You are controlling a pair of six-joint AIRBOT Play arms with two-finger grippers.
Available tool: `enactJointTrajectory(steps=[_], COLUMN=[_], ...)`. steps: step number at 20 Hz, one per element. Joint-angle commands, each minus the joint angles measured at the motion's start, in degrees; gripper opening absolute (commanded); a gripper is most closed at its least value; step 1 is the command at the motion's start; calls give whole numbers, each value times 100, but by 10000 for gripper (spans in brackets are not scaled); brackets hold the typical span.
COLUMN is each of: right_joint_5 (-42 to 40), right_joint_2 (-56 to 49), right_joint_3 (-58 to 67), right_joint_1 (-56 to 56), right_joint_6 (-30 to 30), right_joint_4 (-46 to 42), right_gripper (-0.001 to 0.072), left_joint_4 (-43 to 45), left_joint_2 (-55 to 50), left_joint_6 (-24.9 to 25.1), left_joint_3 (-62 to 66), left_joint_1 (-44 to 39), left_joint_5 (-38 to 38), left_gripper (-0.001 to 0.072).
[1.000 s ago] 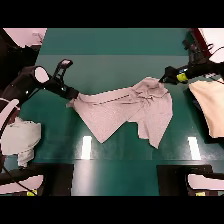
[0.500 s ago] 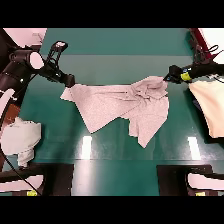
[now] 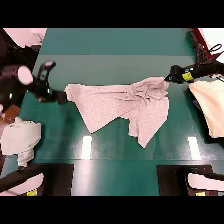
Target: Fold the shirts.
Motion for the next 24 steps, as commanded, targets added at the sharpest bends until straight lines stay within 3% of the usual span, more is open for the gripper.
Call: enactJointTrajectory(steps=[1, 5, 13, 17, 21, 22, 23, 24], right_joint_5=[46, 50, 111, 219, 245, 247, 245, 247], right_joint_2=[4, 4, 4, 4, 7, 4, 7, 7], right_joint_3=[0, 0, -2, 0, 0, 0, 0, 0], right_joint_1=[-4, -4, -2, -2, -2, -2, -4, -4], right_joint_6=[-74, -94, -92, -92, -92, -92, -92, -92], right_joint_4=[4, 2, 7, 4, 7, 7, 7, 7], right_gripper=[9, 9, 9, 9, 9, 9, 9, 9], left_joint_4=[-1438, -2924, -3718, -4122, -4280, -4280, -4280, -4280], left_joint_2=[1091, 1624, 1322, 800, 789, 789, 789, 789], left_joint_6=[-125, -79, -83, -83, -155, -192, -190, -190], left_joint_3=[-1836, -2959, -3416, -3414, -3414, -3414, -3414, -3412], left_joint_1=[50, 20, -1152, -1788, -1871, -1871, -1871, -1871], left_joint_5=[387, 938, 2472, 2579, 3012, 3029, 3056, 3112], left_gripper=[662, 662, 661, 662, 659, 514, 285, 117])
